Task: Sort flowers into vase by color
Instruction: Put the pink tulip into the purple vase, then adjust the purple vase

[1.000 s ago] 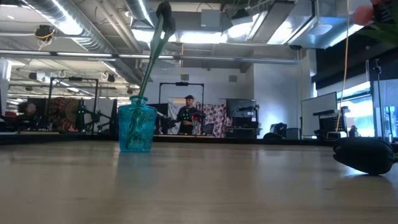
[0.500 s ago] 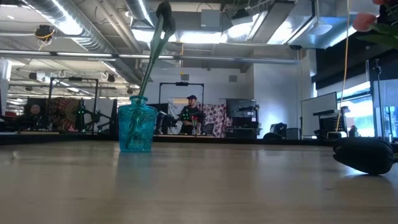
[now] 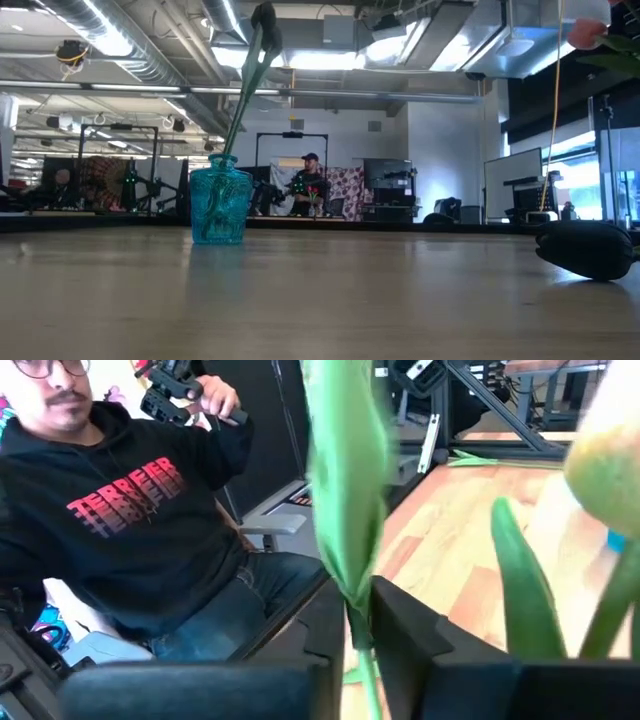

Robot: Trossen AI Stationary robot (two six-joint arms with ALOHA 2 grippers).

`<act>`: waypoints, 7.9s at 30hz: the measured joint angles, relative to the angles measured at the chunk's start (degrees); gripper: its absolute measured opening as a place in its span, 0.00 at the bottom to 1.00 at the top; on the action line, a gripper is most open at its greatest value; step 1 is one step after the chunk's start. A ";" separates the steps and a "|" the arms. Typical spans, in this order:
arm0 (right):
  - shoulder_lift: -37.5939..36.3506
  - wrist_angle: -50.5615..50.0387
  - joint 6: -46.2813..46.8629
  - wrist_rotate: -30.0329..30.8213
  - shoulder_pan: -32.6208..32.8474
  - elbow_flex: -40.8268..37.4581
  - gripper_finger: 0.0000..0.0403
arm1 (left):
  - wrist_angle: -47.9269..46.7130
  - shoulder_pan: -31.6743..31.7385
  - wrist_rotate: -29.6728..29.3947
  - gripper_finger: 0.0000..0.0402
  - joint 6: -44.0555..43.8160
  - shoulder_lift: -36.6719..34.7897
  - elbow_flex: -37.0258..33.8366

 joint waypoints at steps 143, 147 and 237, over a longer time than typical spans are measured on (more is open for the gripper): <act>73.11 -1.90 53.40 43.41 -18.69 -6.25 0.31 | -10.29 -4.90 3.07 0.18 -11.54 0.00 0.00; 73.11 -1.84 53.35 43.85 -18.69 -6.27 0.31 | -10.29 -4.90 3.07 0.18 -11.52 0.00 0.00; 68.28 18.05 76.39 114.39 31.65 -7.43 0.31 | -8.62 -0.89 8.14 0.18 -12.03 0.00 0.02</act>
